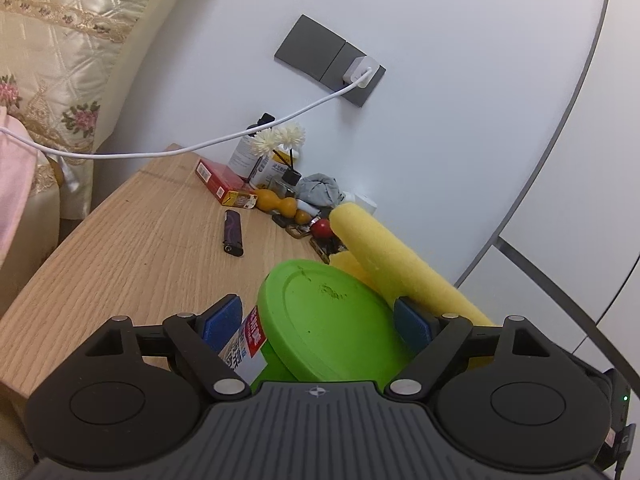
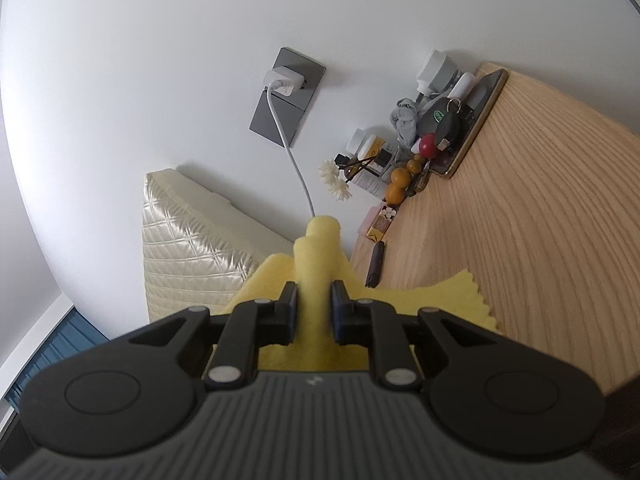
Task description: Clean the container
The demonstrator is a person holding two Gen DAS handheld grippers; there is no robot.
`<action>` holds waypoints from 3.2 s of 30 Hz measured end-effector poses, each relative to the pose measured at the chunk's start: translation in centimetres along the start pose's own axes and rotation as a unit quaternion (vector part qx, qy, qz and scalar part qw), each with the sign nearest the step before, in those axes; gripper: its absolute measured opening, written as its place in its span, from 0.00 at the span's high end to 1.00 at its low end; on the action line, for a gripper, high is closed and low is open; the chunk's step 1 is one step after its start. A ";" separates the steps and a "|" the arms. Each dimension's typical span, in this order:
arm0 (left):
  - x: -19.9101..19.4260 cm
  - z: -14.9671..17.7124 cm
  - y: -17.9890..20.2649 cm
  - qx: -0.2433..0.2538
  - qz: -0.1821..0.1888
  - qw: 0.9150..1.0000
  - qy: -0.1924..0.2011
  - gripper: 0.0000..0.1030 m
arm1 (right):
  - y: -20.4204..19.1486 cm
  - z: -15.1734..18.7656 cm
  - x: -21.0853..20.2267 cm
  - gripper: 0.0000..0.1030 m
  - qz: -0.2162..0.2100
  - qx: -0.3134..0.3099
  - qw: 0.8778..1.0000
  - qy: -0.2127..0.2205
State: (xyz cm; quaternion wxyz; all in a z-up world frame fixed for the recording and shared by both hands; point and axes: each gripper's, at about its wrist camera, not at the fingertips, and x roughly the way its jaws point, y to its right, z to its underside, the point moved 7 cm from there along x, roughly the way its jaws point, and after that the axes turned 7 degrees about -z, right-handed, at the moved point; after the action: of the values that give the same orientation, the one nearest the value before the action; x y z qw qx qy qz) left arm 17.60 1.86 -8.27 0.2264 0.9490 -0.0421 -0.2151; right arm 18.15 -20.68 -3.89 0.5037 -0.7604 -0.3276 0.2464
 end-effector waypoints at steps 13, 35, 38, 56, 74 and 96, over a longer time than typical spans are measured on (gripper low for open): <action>0.4 -0.2 -0.3 0.012 0.016 1.000 0.003 0.18 | 0.1 -0.3 0.4 0.79 -0.001 -0.012 1.000 -0.008; 0.4 -0.3 -0.2 0.014 0.013 1.000 0.005 0.21 | 0.8 -0.2 2.2 0.80 -0.015 0.006 1.000 -0.017; 0.3 -0.3 -0.3 0.009 0.011 1.000 0.005 0.22 | 0.8 -0.2 2.6 0.80 -0.018 0.009 1.000 -0.019; -6.0 1.1 -0.5 -0.044 -0.014 0.999 0.028 0.25 | 0.4 -0.2 0.0 0.83 -0.026 0.019 0.999 -0.013; -2.2 -0.3 -1.6 -0.067 -0.011 0.998 0.007 0.39 | 0.3 -0.2 -0.1 0.77 0.001 -0.001 1.000 0.012; -1.7 -0.5 -1.5 -0.055 0.001 0.998 0.002 0.38 | 1.0 -0.9 2.1 0.78 0.000 0.003 1.000 0.003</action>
State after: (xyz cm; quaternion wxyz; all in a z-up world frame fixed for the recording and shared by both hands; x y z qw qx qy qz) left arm 16.28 3.74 -7.90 0.2790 0.9355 -0.0309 -0.2147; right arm 20.41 -19.98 -4.57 0.5074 -0.7594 -0.3254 0.2449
